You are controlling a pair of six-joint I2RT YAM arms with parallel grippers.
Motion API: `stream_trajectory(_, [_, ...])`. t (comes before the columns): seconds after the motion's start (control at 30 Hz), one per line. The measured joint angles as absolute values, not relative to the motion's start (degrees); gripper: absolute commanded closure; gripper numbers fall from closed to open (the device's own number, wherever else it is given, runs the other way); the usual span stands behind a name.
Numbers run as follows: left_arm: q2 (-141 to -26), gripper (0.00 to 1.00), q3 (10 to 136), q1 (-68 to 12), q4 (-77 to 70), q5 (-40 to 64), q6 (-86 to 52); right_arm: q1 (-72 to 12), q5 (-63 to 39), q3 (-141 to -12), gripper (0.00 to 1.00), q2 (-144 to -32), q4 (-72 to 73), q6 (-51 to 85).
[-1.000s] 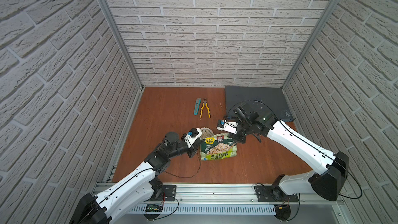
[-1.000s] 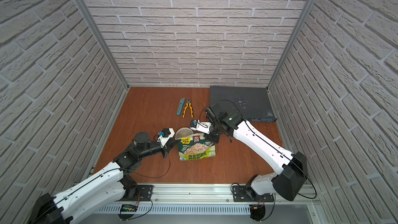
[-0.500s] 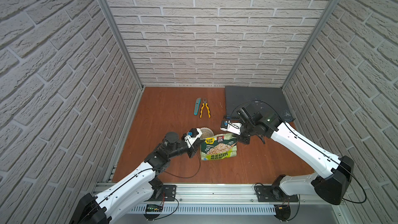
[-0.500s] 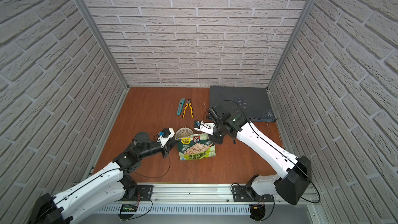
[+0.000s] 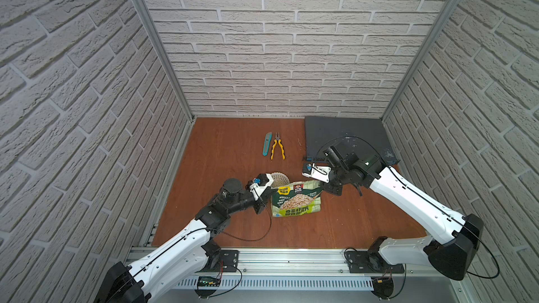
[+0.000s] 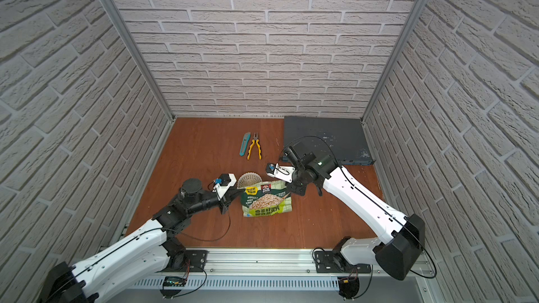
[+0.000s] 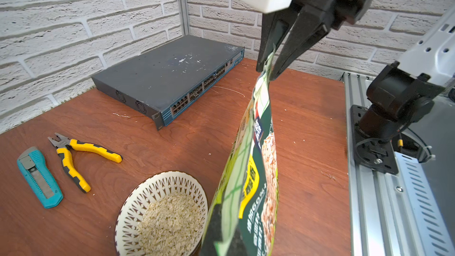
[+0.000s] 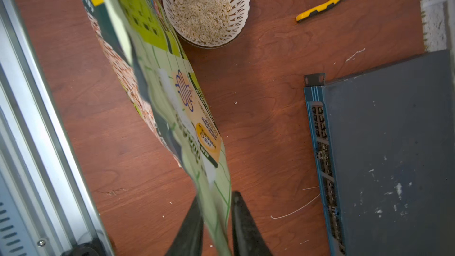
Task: Pour the oats into the breakfast bowl
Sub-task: Close the oats bag at the center of the board.
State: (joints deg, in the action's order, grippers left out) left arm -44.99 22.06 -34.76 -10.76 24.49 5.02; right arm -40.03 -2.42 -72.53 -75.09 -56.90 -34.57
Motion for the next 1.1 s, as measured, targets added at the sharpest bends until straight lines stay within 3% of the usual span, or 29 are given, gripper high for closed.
stream_trajectory(0.13, [-44.5, 0.69, 22.1, -34.5, -11.7, 24.4, 5.1, -39.9, -5.7, -72.6, 0.64, -74.9, -56.3, -34.5])
stream_trajectory(0.3, [-44.4, 0.64, 22.1, -34.4, -12.6, 24.9, 4.8, -40.2, -9.9, -73.1, 0.64, -75.6, -55.3, -34.5])
stream_trajectory(0.5, [-45.4, 0.84, 23.4, -34.4, -12.8, 26.0, 4.9, -41.5, -13.0, -74.8, 0.66, -79.0, -53.5, -34.7])
stream_trajectory(0.53, [-45.6, 0.88, 23.5, -34.4, -13.0, 26.1, 5.0, -41.6, -13.1, -74.8, 0.69, -79.5, -53.4, -34.7])
stream_trajectory(0.63, [-45.9, 0.99, 23.5, -34.4, -13.2, 26.5, 5.1, -41.7, -13.5, -74.9, 0.96, -80.4, -53.3, -35.4])
stream_trajectory(0.73, [-46.0, 1.0, 23.5, -34.4, -13.3, 26.6, 5.1, -41.8, -13.7, -75.1, 0.96, -80.6, -53.8, -35.5])
stream_trajectory(0.83, [-46.0, 1.0, 23.5, -34.4, -13.3, 26.6, 5.1, -41.8, -13.7, -75.2, 0.73, -80.6, -53.9, -35.3])
stream_trajectory(0.93, [-46.0, 1.0, 23.5, -34.4, -13.4, 26.7, 5.0, -41.9, -14.5, -75.4, 0.67, -80.6, -53.3, -35.4])
stream_trajectory(1.03, [-46.1, 1.0, 23.5, -34.4, -13.4, 26.7, 5.0, -42.5, -16.3, -75.8, 0.68, -80.9, -51.9, -35.3])
stream_trajectory(1.1, [-46.1, 1.0, 23.6, -34.4, -13.4, 26.7, 5.0, -43.2, -17.3, -76.9, 0.84, -82.2, -51.1, -35.4])
